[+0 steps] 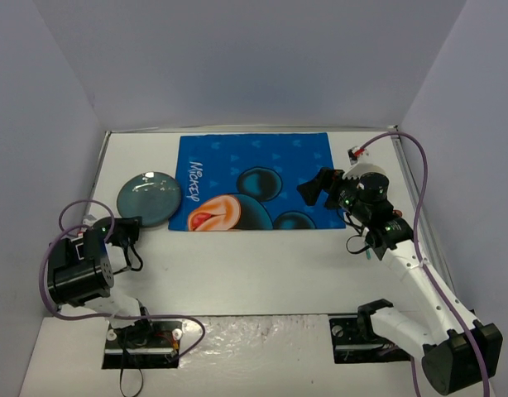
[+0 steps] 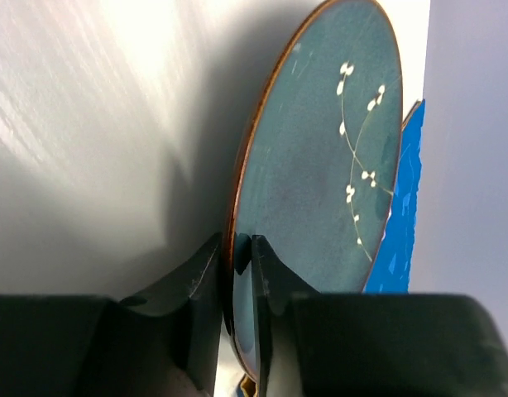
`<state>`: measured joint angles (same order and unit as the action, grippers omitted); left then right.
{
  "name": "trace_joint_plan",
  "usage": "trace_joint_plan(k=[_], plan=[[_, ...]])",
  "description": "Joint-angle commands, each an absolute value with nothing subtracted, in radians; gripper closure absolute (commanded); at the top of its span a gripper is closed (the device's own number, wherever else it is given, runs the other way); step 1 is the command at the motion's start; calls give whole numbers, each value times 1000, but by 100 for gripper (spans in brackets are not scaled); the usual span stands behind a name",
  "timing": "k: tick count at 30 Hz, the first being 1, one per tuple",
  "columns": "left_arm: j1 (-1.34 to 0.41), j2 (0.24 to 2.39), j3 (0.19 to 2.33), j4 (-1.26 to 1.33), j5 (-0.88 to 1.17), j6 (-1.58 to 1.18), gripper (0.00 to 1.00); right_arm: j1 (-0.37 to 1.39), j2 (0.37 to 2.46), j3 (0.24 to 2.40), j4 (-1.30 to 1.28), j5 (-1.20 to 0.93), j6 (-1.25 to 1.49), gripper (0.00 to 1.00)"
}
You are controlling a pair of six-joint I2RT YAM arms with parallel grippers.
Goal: Set the dinner table for one person
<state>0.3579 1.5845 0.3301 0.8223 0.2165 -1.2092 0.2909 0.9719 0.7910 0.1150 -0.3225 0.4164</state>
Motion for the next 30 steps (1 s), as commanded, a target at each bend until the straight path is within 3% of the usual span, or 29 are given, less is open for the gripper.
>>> trace_joint_plan(k=[1,3,13,20,30], plan=[[361,1538,326,773,216,-1209,96,298,977,798,183,-323,403,0],[369,1475,344,720,215,-1207,100,298,974,796,183,-322,405,0],[377,1210,535,459,282,-1160,100,298,968,799,184,-322,414,0],[323,1278,652,543,435,-1188,100,298,966,801,184,-315,419,0],[21,1579,935,746,558,-1162,100,296,970,807,185,-300,430,0]])
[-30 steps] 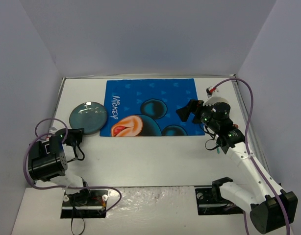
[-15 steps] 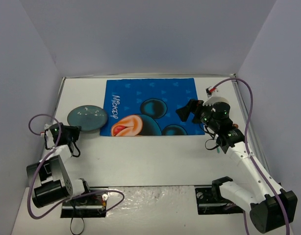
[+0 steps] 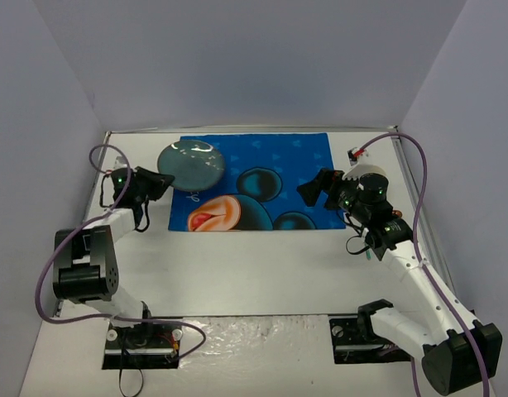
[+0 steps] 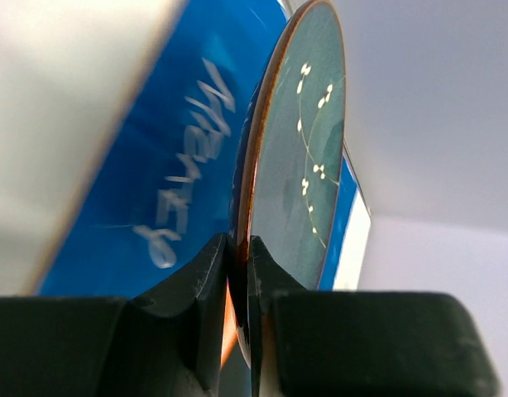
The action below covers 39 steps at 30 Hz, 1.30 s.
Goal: Set the dinner table for one person
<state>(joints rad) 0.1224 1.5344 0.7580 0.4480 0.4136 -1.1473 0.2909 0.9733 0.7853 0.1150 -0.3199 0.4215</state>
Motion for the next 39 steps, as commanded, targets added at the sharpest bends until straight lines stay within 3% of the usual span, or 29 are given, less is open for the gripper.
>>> trace_joint_plan(k=[1,15,39], plan=[[-15,1600,963,758,563,-1157,100,296,968,807,184,-297,430,0],[-233,1989,1306,885,609,-1190,100,290,969,831,152,-265,428,0],[-284,2111,1300,944,601,-1258,100,287,966,804,140,-250,435,0]])
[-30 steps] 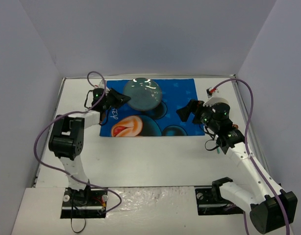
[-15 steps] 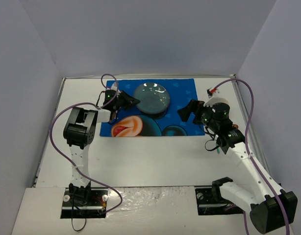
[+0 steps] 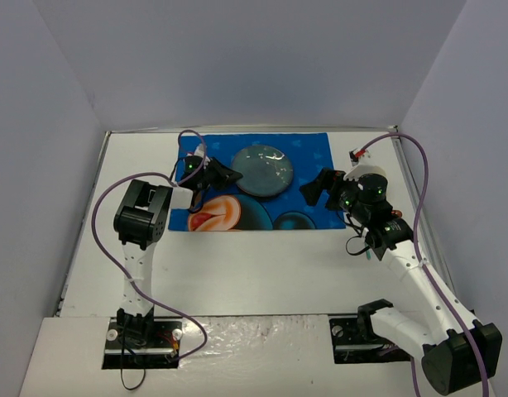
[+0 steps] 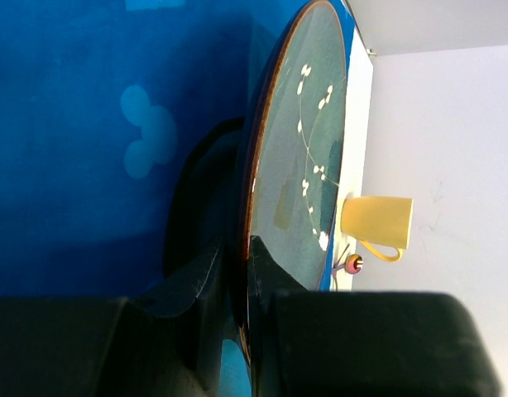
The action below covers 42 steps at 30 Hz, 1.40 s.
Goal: Set the dinner table for one person
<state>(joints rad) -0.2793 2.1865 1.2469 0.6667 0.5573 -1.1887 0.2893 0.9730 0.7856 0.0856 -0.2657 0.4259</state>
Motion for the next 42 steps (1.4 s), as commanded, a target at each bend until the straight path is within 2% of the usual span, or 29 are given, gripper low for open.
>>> trace_joint_plan(k=[1,24,28,30,32,38,42], plan=[[-284,2111,1297,945,601,-1260,100,287,965,803,140,-250,434,0],[-279,2157,1249,946,594,-1300,99,287,963,777,143,-242,436,0],[-279,2161,1241,940,594,-1303,84,287,960,773,140,-232,434,0],[-279,2161,1236,930,592,-1302,64,287,958,770,140,-229,434,0],[-278,2158,1236,913,591,-1299,54,287,956,770,141,-226,432,0],[-271,2135,1226,853,586,-1284,39,287,951,777,138,-199,422,0],[-261,2091,1213,759,572,-1247,22,287,941,787,127,-156,408,0]])
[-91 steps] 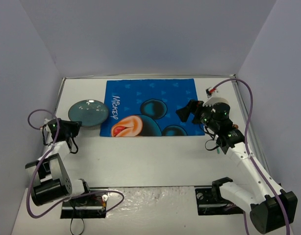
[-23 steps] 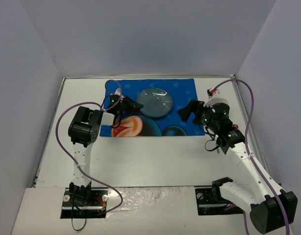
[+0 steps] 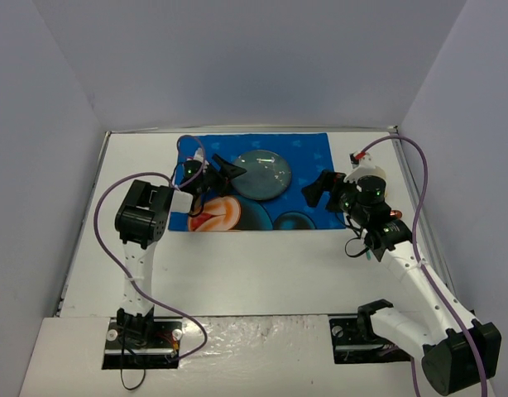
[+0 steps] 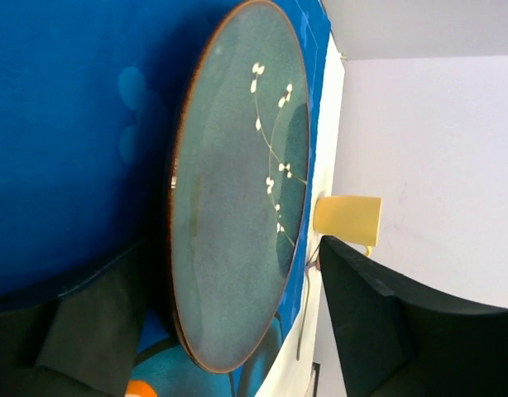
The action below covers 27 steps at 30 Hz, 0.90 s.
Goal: Set the dinner table for one person
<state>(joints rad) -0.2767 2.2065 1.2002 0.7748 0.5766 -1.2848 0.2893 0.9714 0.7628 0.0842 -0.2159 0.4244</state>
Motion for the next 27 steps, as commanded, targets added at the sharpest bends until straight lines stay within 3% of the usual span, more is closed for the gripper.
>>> trace_joint_plan(k=[1,4,13,15,17,27], plan=[[-258,2074,1210,734,568,-1229,19,287,938,789,123,-141,406,0],[-253,2018,1187,620,542,-1189,10,286,925,793,110,-83,398,0],[-249,1814,1167,105,381,-909,6,281,929,829,58,136,331,1],[-249,1760,1184,-72,322,-807,4,262,975,896,-35,146,306,13],[-249,1701,1217,-218,255,-717,3,224,1044,926,-84,143,288,17],[-230,1380,1300,-574,21,-380,3,16,1252,990,-103,108,212,8]])
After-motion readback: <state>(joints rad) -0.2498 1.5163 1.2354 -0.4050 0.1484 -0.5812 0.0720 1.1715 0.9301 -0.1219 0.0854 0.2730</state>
